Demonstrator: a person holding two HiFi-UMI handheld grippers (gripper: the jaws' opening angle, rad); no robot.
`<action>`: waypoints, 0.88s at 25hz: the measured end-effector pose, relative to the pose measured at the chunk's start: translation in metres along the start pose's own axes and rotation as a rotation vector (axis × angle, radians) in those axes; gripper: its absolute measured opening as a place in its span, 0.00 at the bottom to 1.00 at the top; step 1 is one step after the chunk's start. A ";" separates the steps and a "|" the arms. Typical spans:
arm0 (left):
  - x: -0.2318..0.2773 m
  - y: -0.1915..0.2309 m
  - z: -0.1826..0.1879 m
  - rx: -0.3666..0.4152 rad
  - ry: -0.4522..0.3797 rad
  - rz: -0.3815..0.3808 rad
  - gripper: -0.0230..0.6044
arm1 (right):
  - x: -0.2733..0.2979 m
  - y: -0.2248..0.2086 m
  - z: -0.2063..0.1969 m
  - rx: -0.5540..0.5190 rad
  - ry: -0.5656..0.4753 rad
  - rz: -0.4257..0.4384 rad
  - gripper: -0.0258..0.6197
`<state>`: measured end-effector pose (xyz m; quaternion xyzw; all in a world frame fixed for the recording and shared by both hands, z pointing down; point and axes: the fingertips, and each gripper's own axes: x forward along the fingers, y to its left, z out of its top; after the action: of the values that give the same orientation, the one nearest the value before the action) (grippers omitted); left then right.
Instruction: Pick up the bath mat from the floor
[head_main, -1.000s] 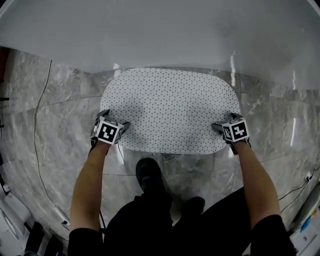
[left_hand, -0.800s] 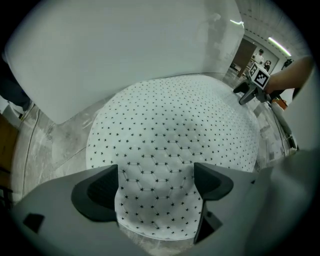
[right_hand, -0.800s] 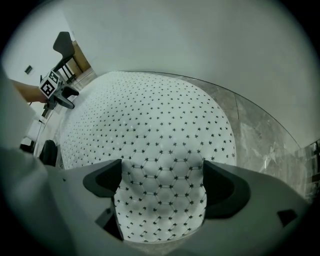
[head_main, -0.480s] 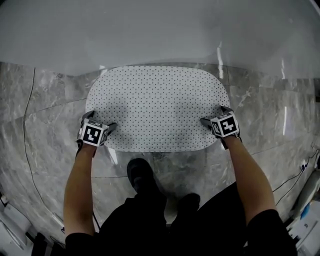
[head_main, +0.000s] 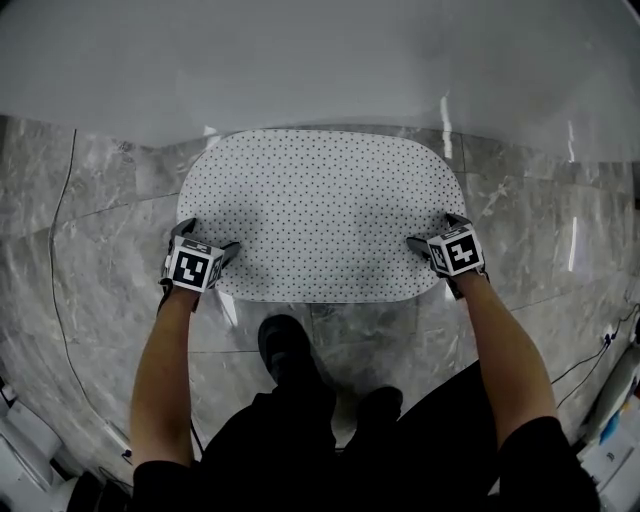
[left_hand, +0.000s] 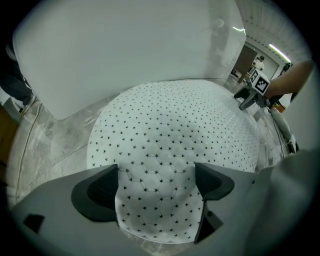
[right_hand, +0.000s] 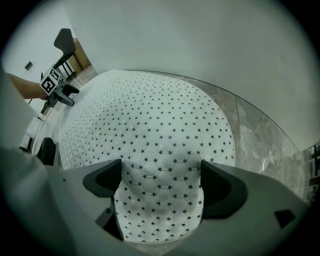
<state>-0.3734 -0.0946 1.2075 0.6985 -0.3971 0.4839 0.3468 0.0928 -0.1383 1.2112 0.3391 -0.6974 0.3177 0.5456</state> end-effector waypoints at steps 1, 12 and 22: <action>0.000 0.000 0.000 -0.003 -0.002 0.004 0.81 | 0.000 0.001 0.000 -0.003 0.001 0.003 0.82; 0.000 -0.001 0.003 -0.031 0.006 0.025 0.79 | -0.002 0.010 0.004 -0.057 0.005 0.019 0.69; 0.001 -0.001 0.004 0.016 0.030 -0.019 0.81 | -0.004 0.010 0.004 -0.068 -0.041 0.021 0.69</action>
<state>-0.3708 -0.0980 1.2073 0.6977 -0.3815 0.4940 0.3516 0.0831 -0.1353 1.2053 0.3195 -0.7224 0.2928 0.5389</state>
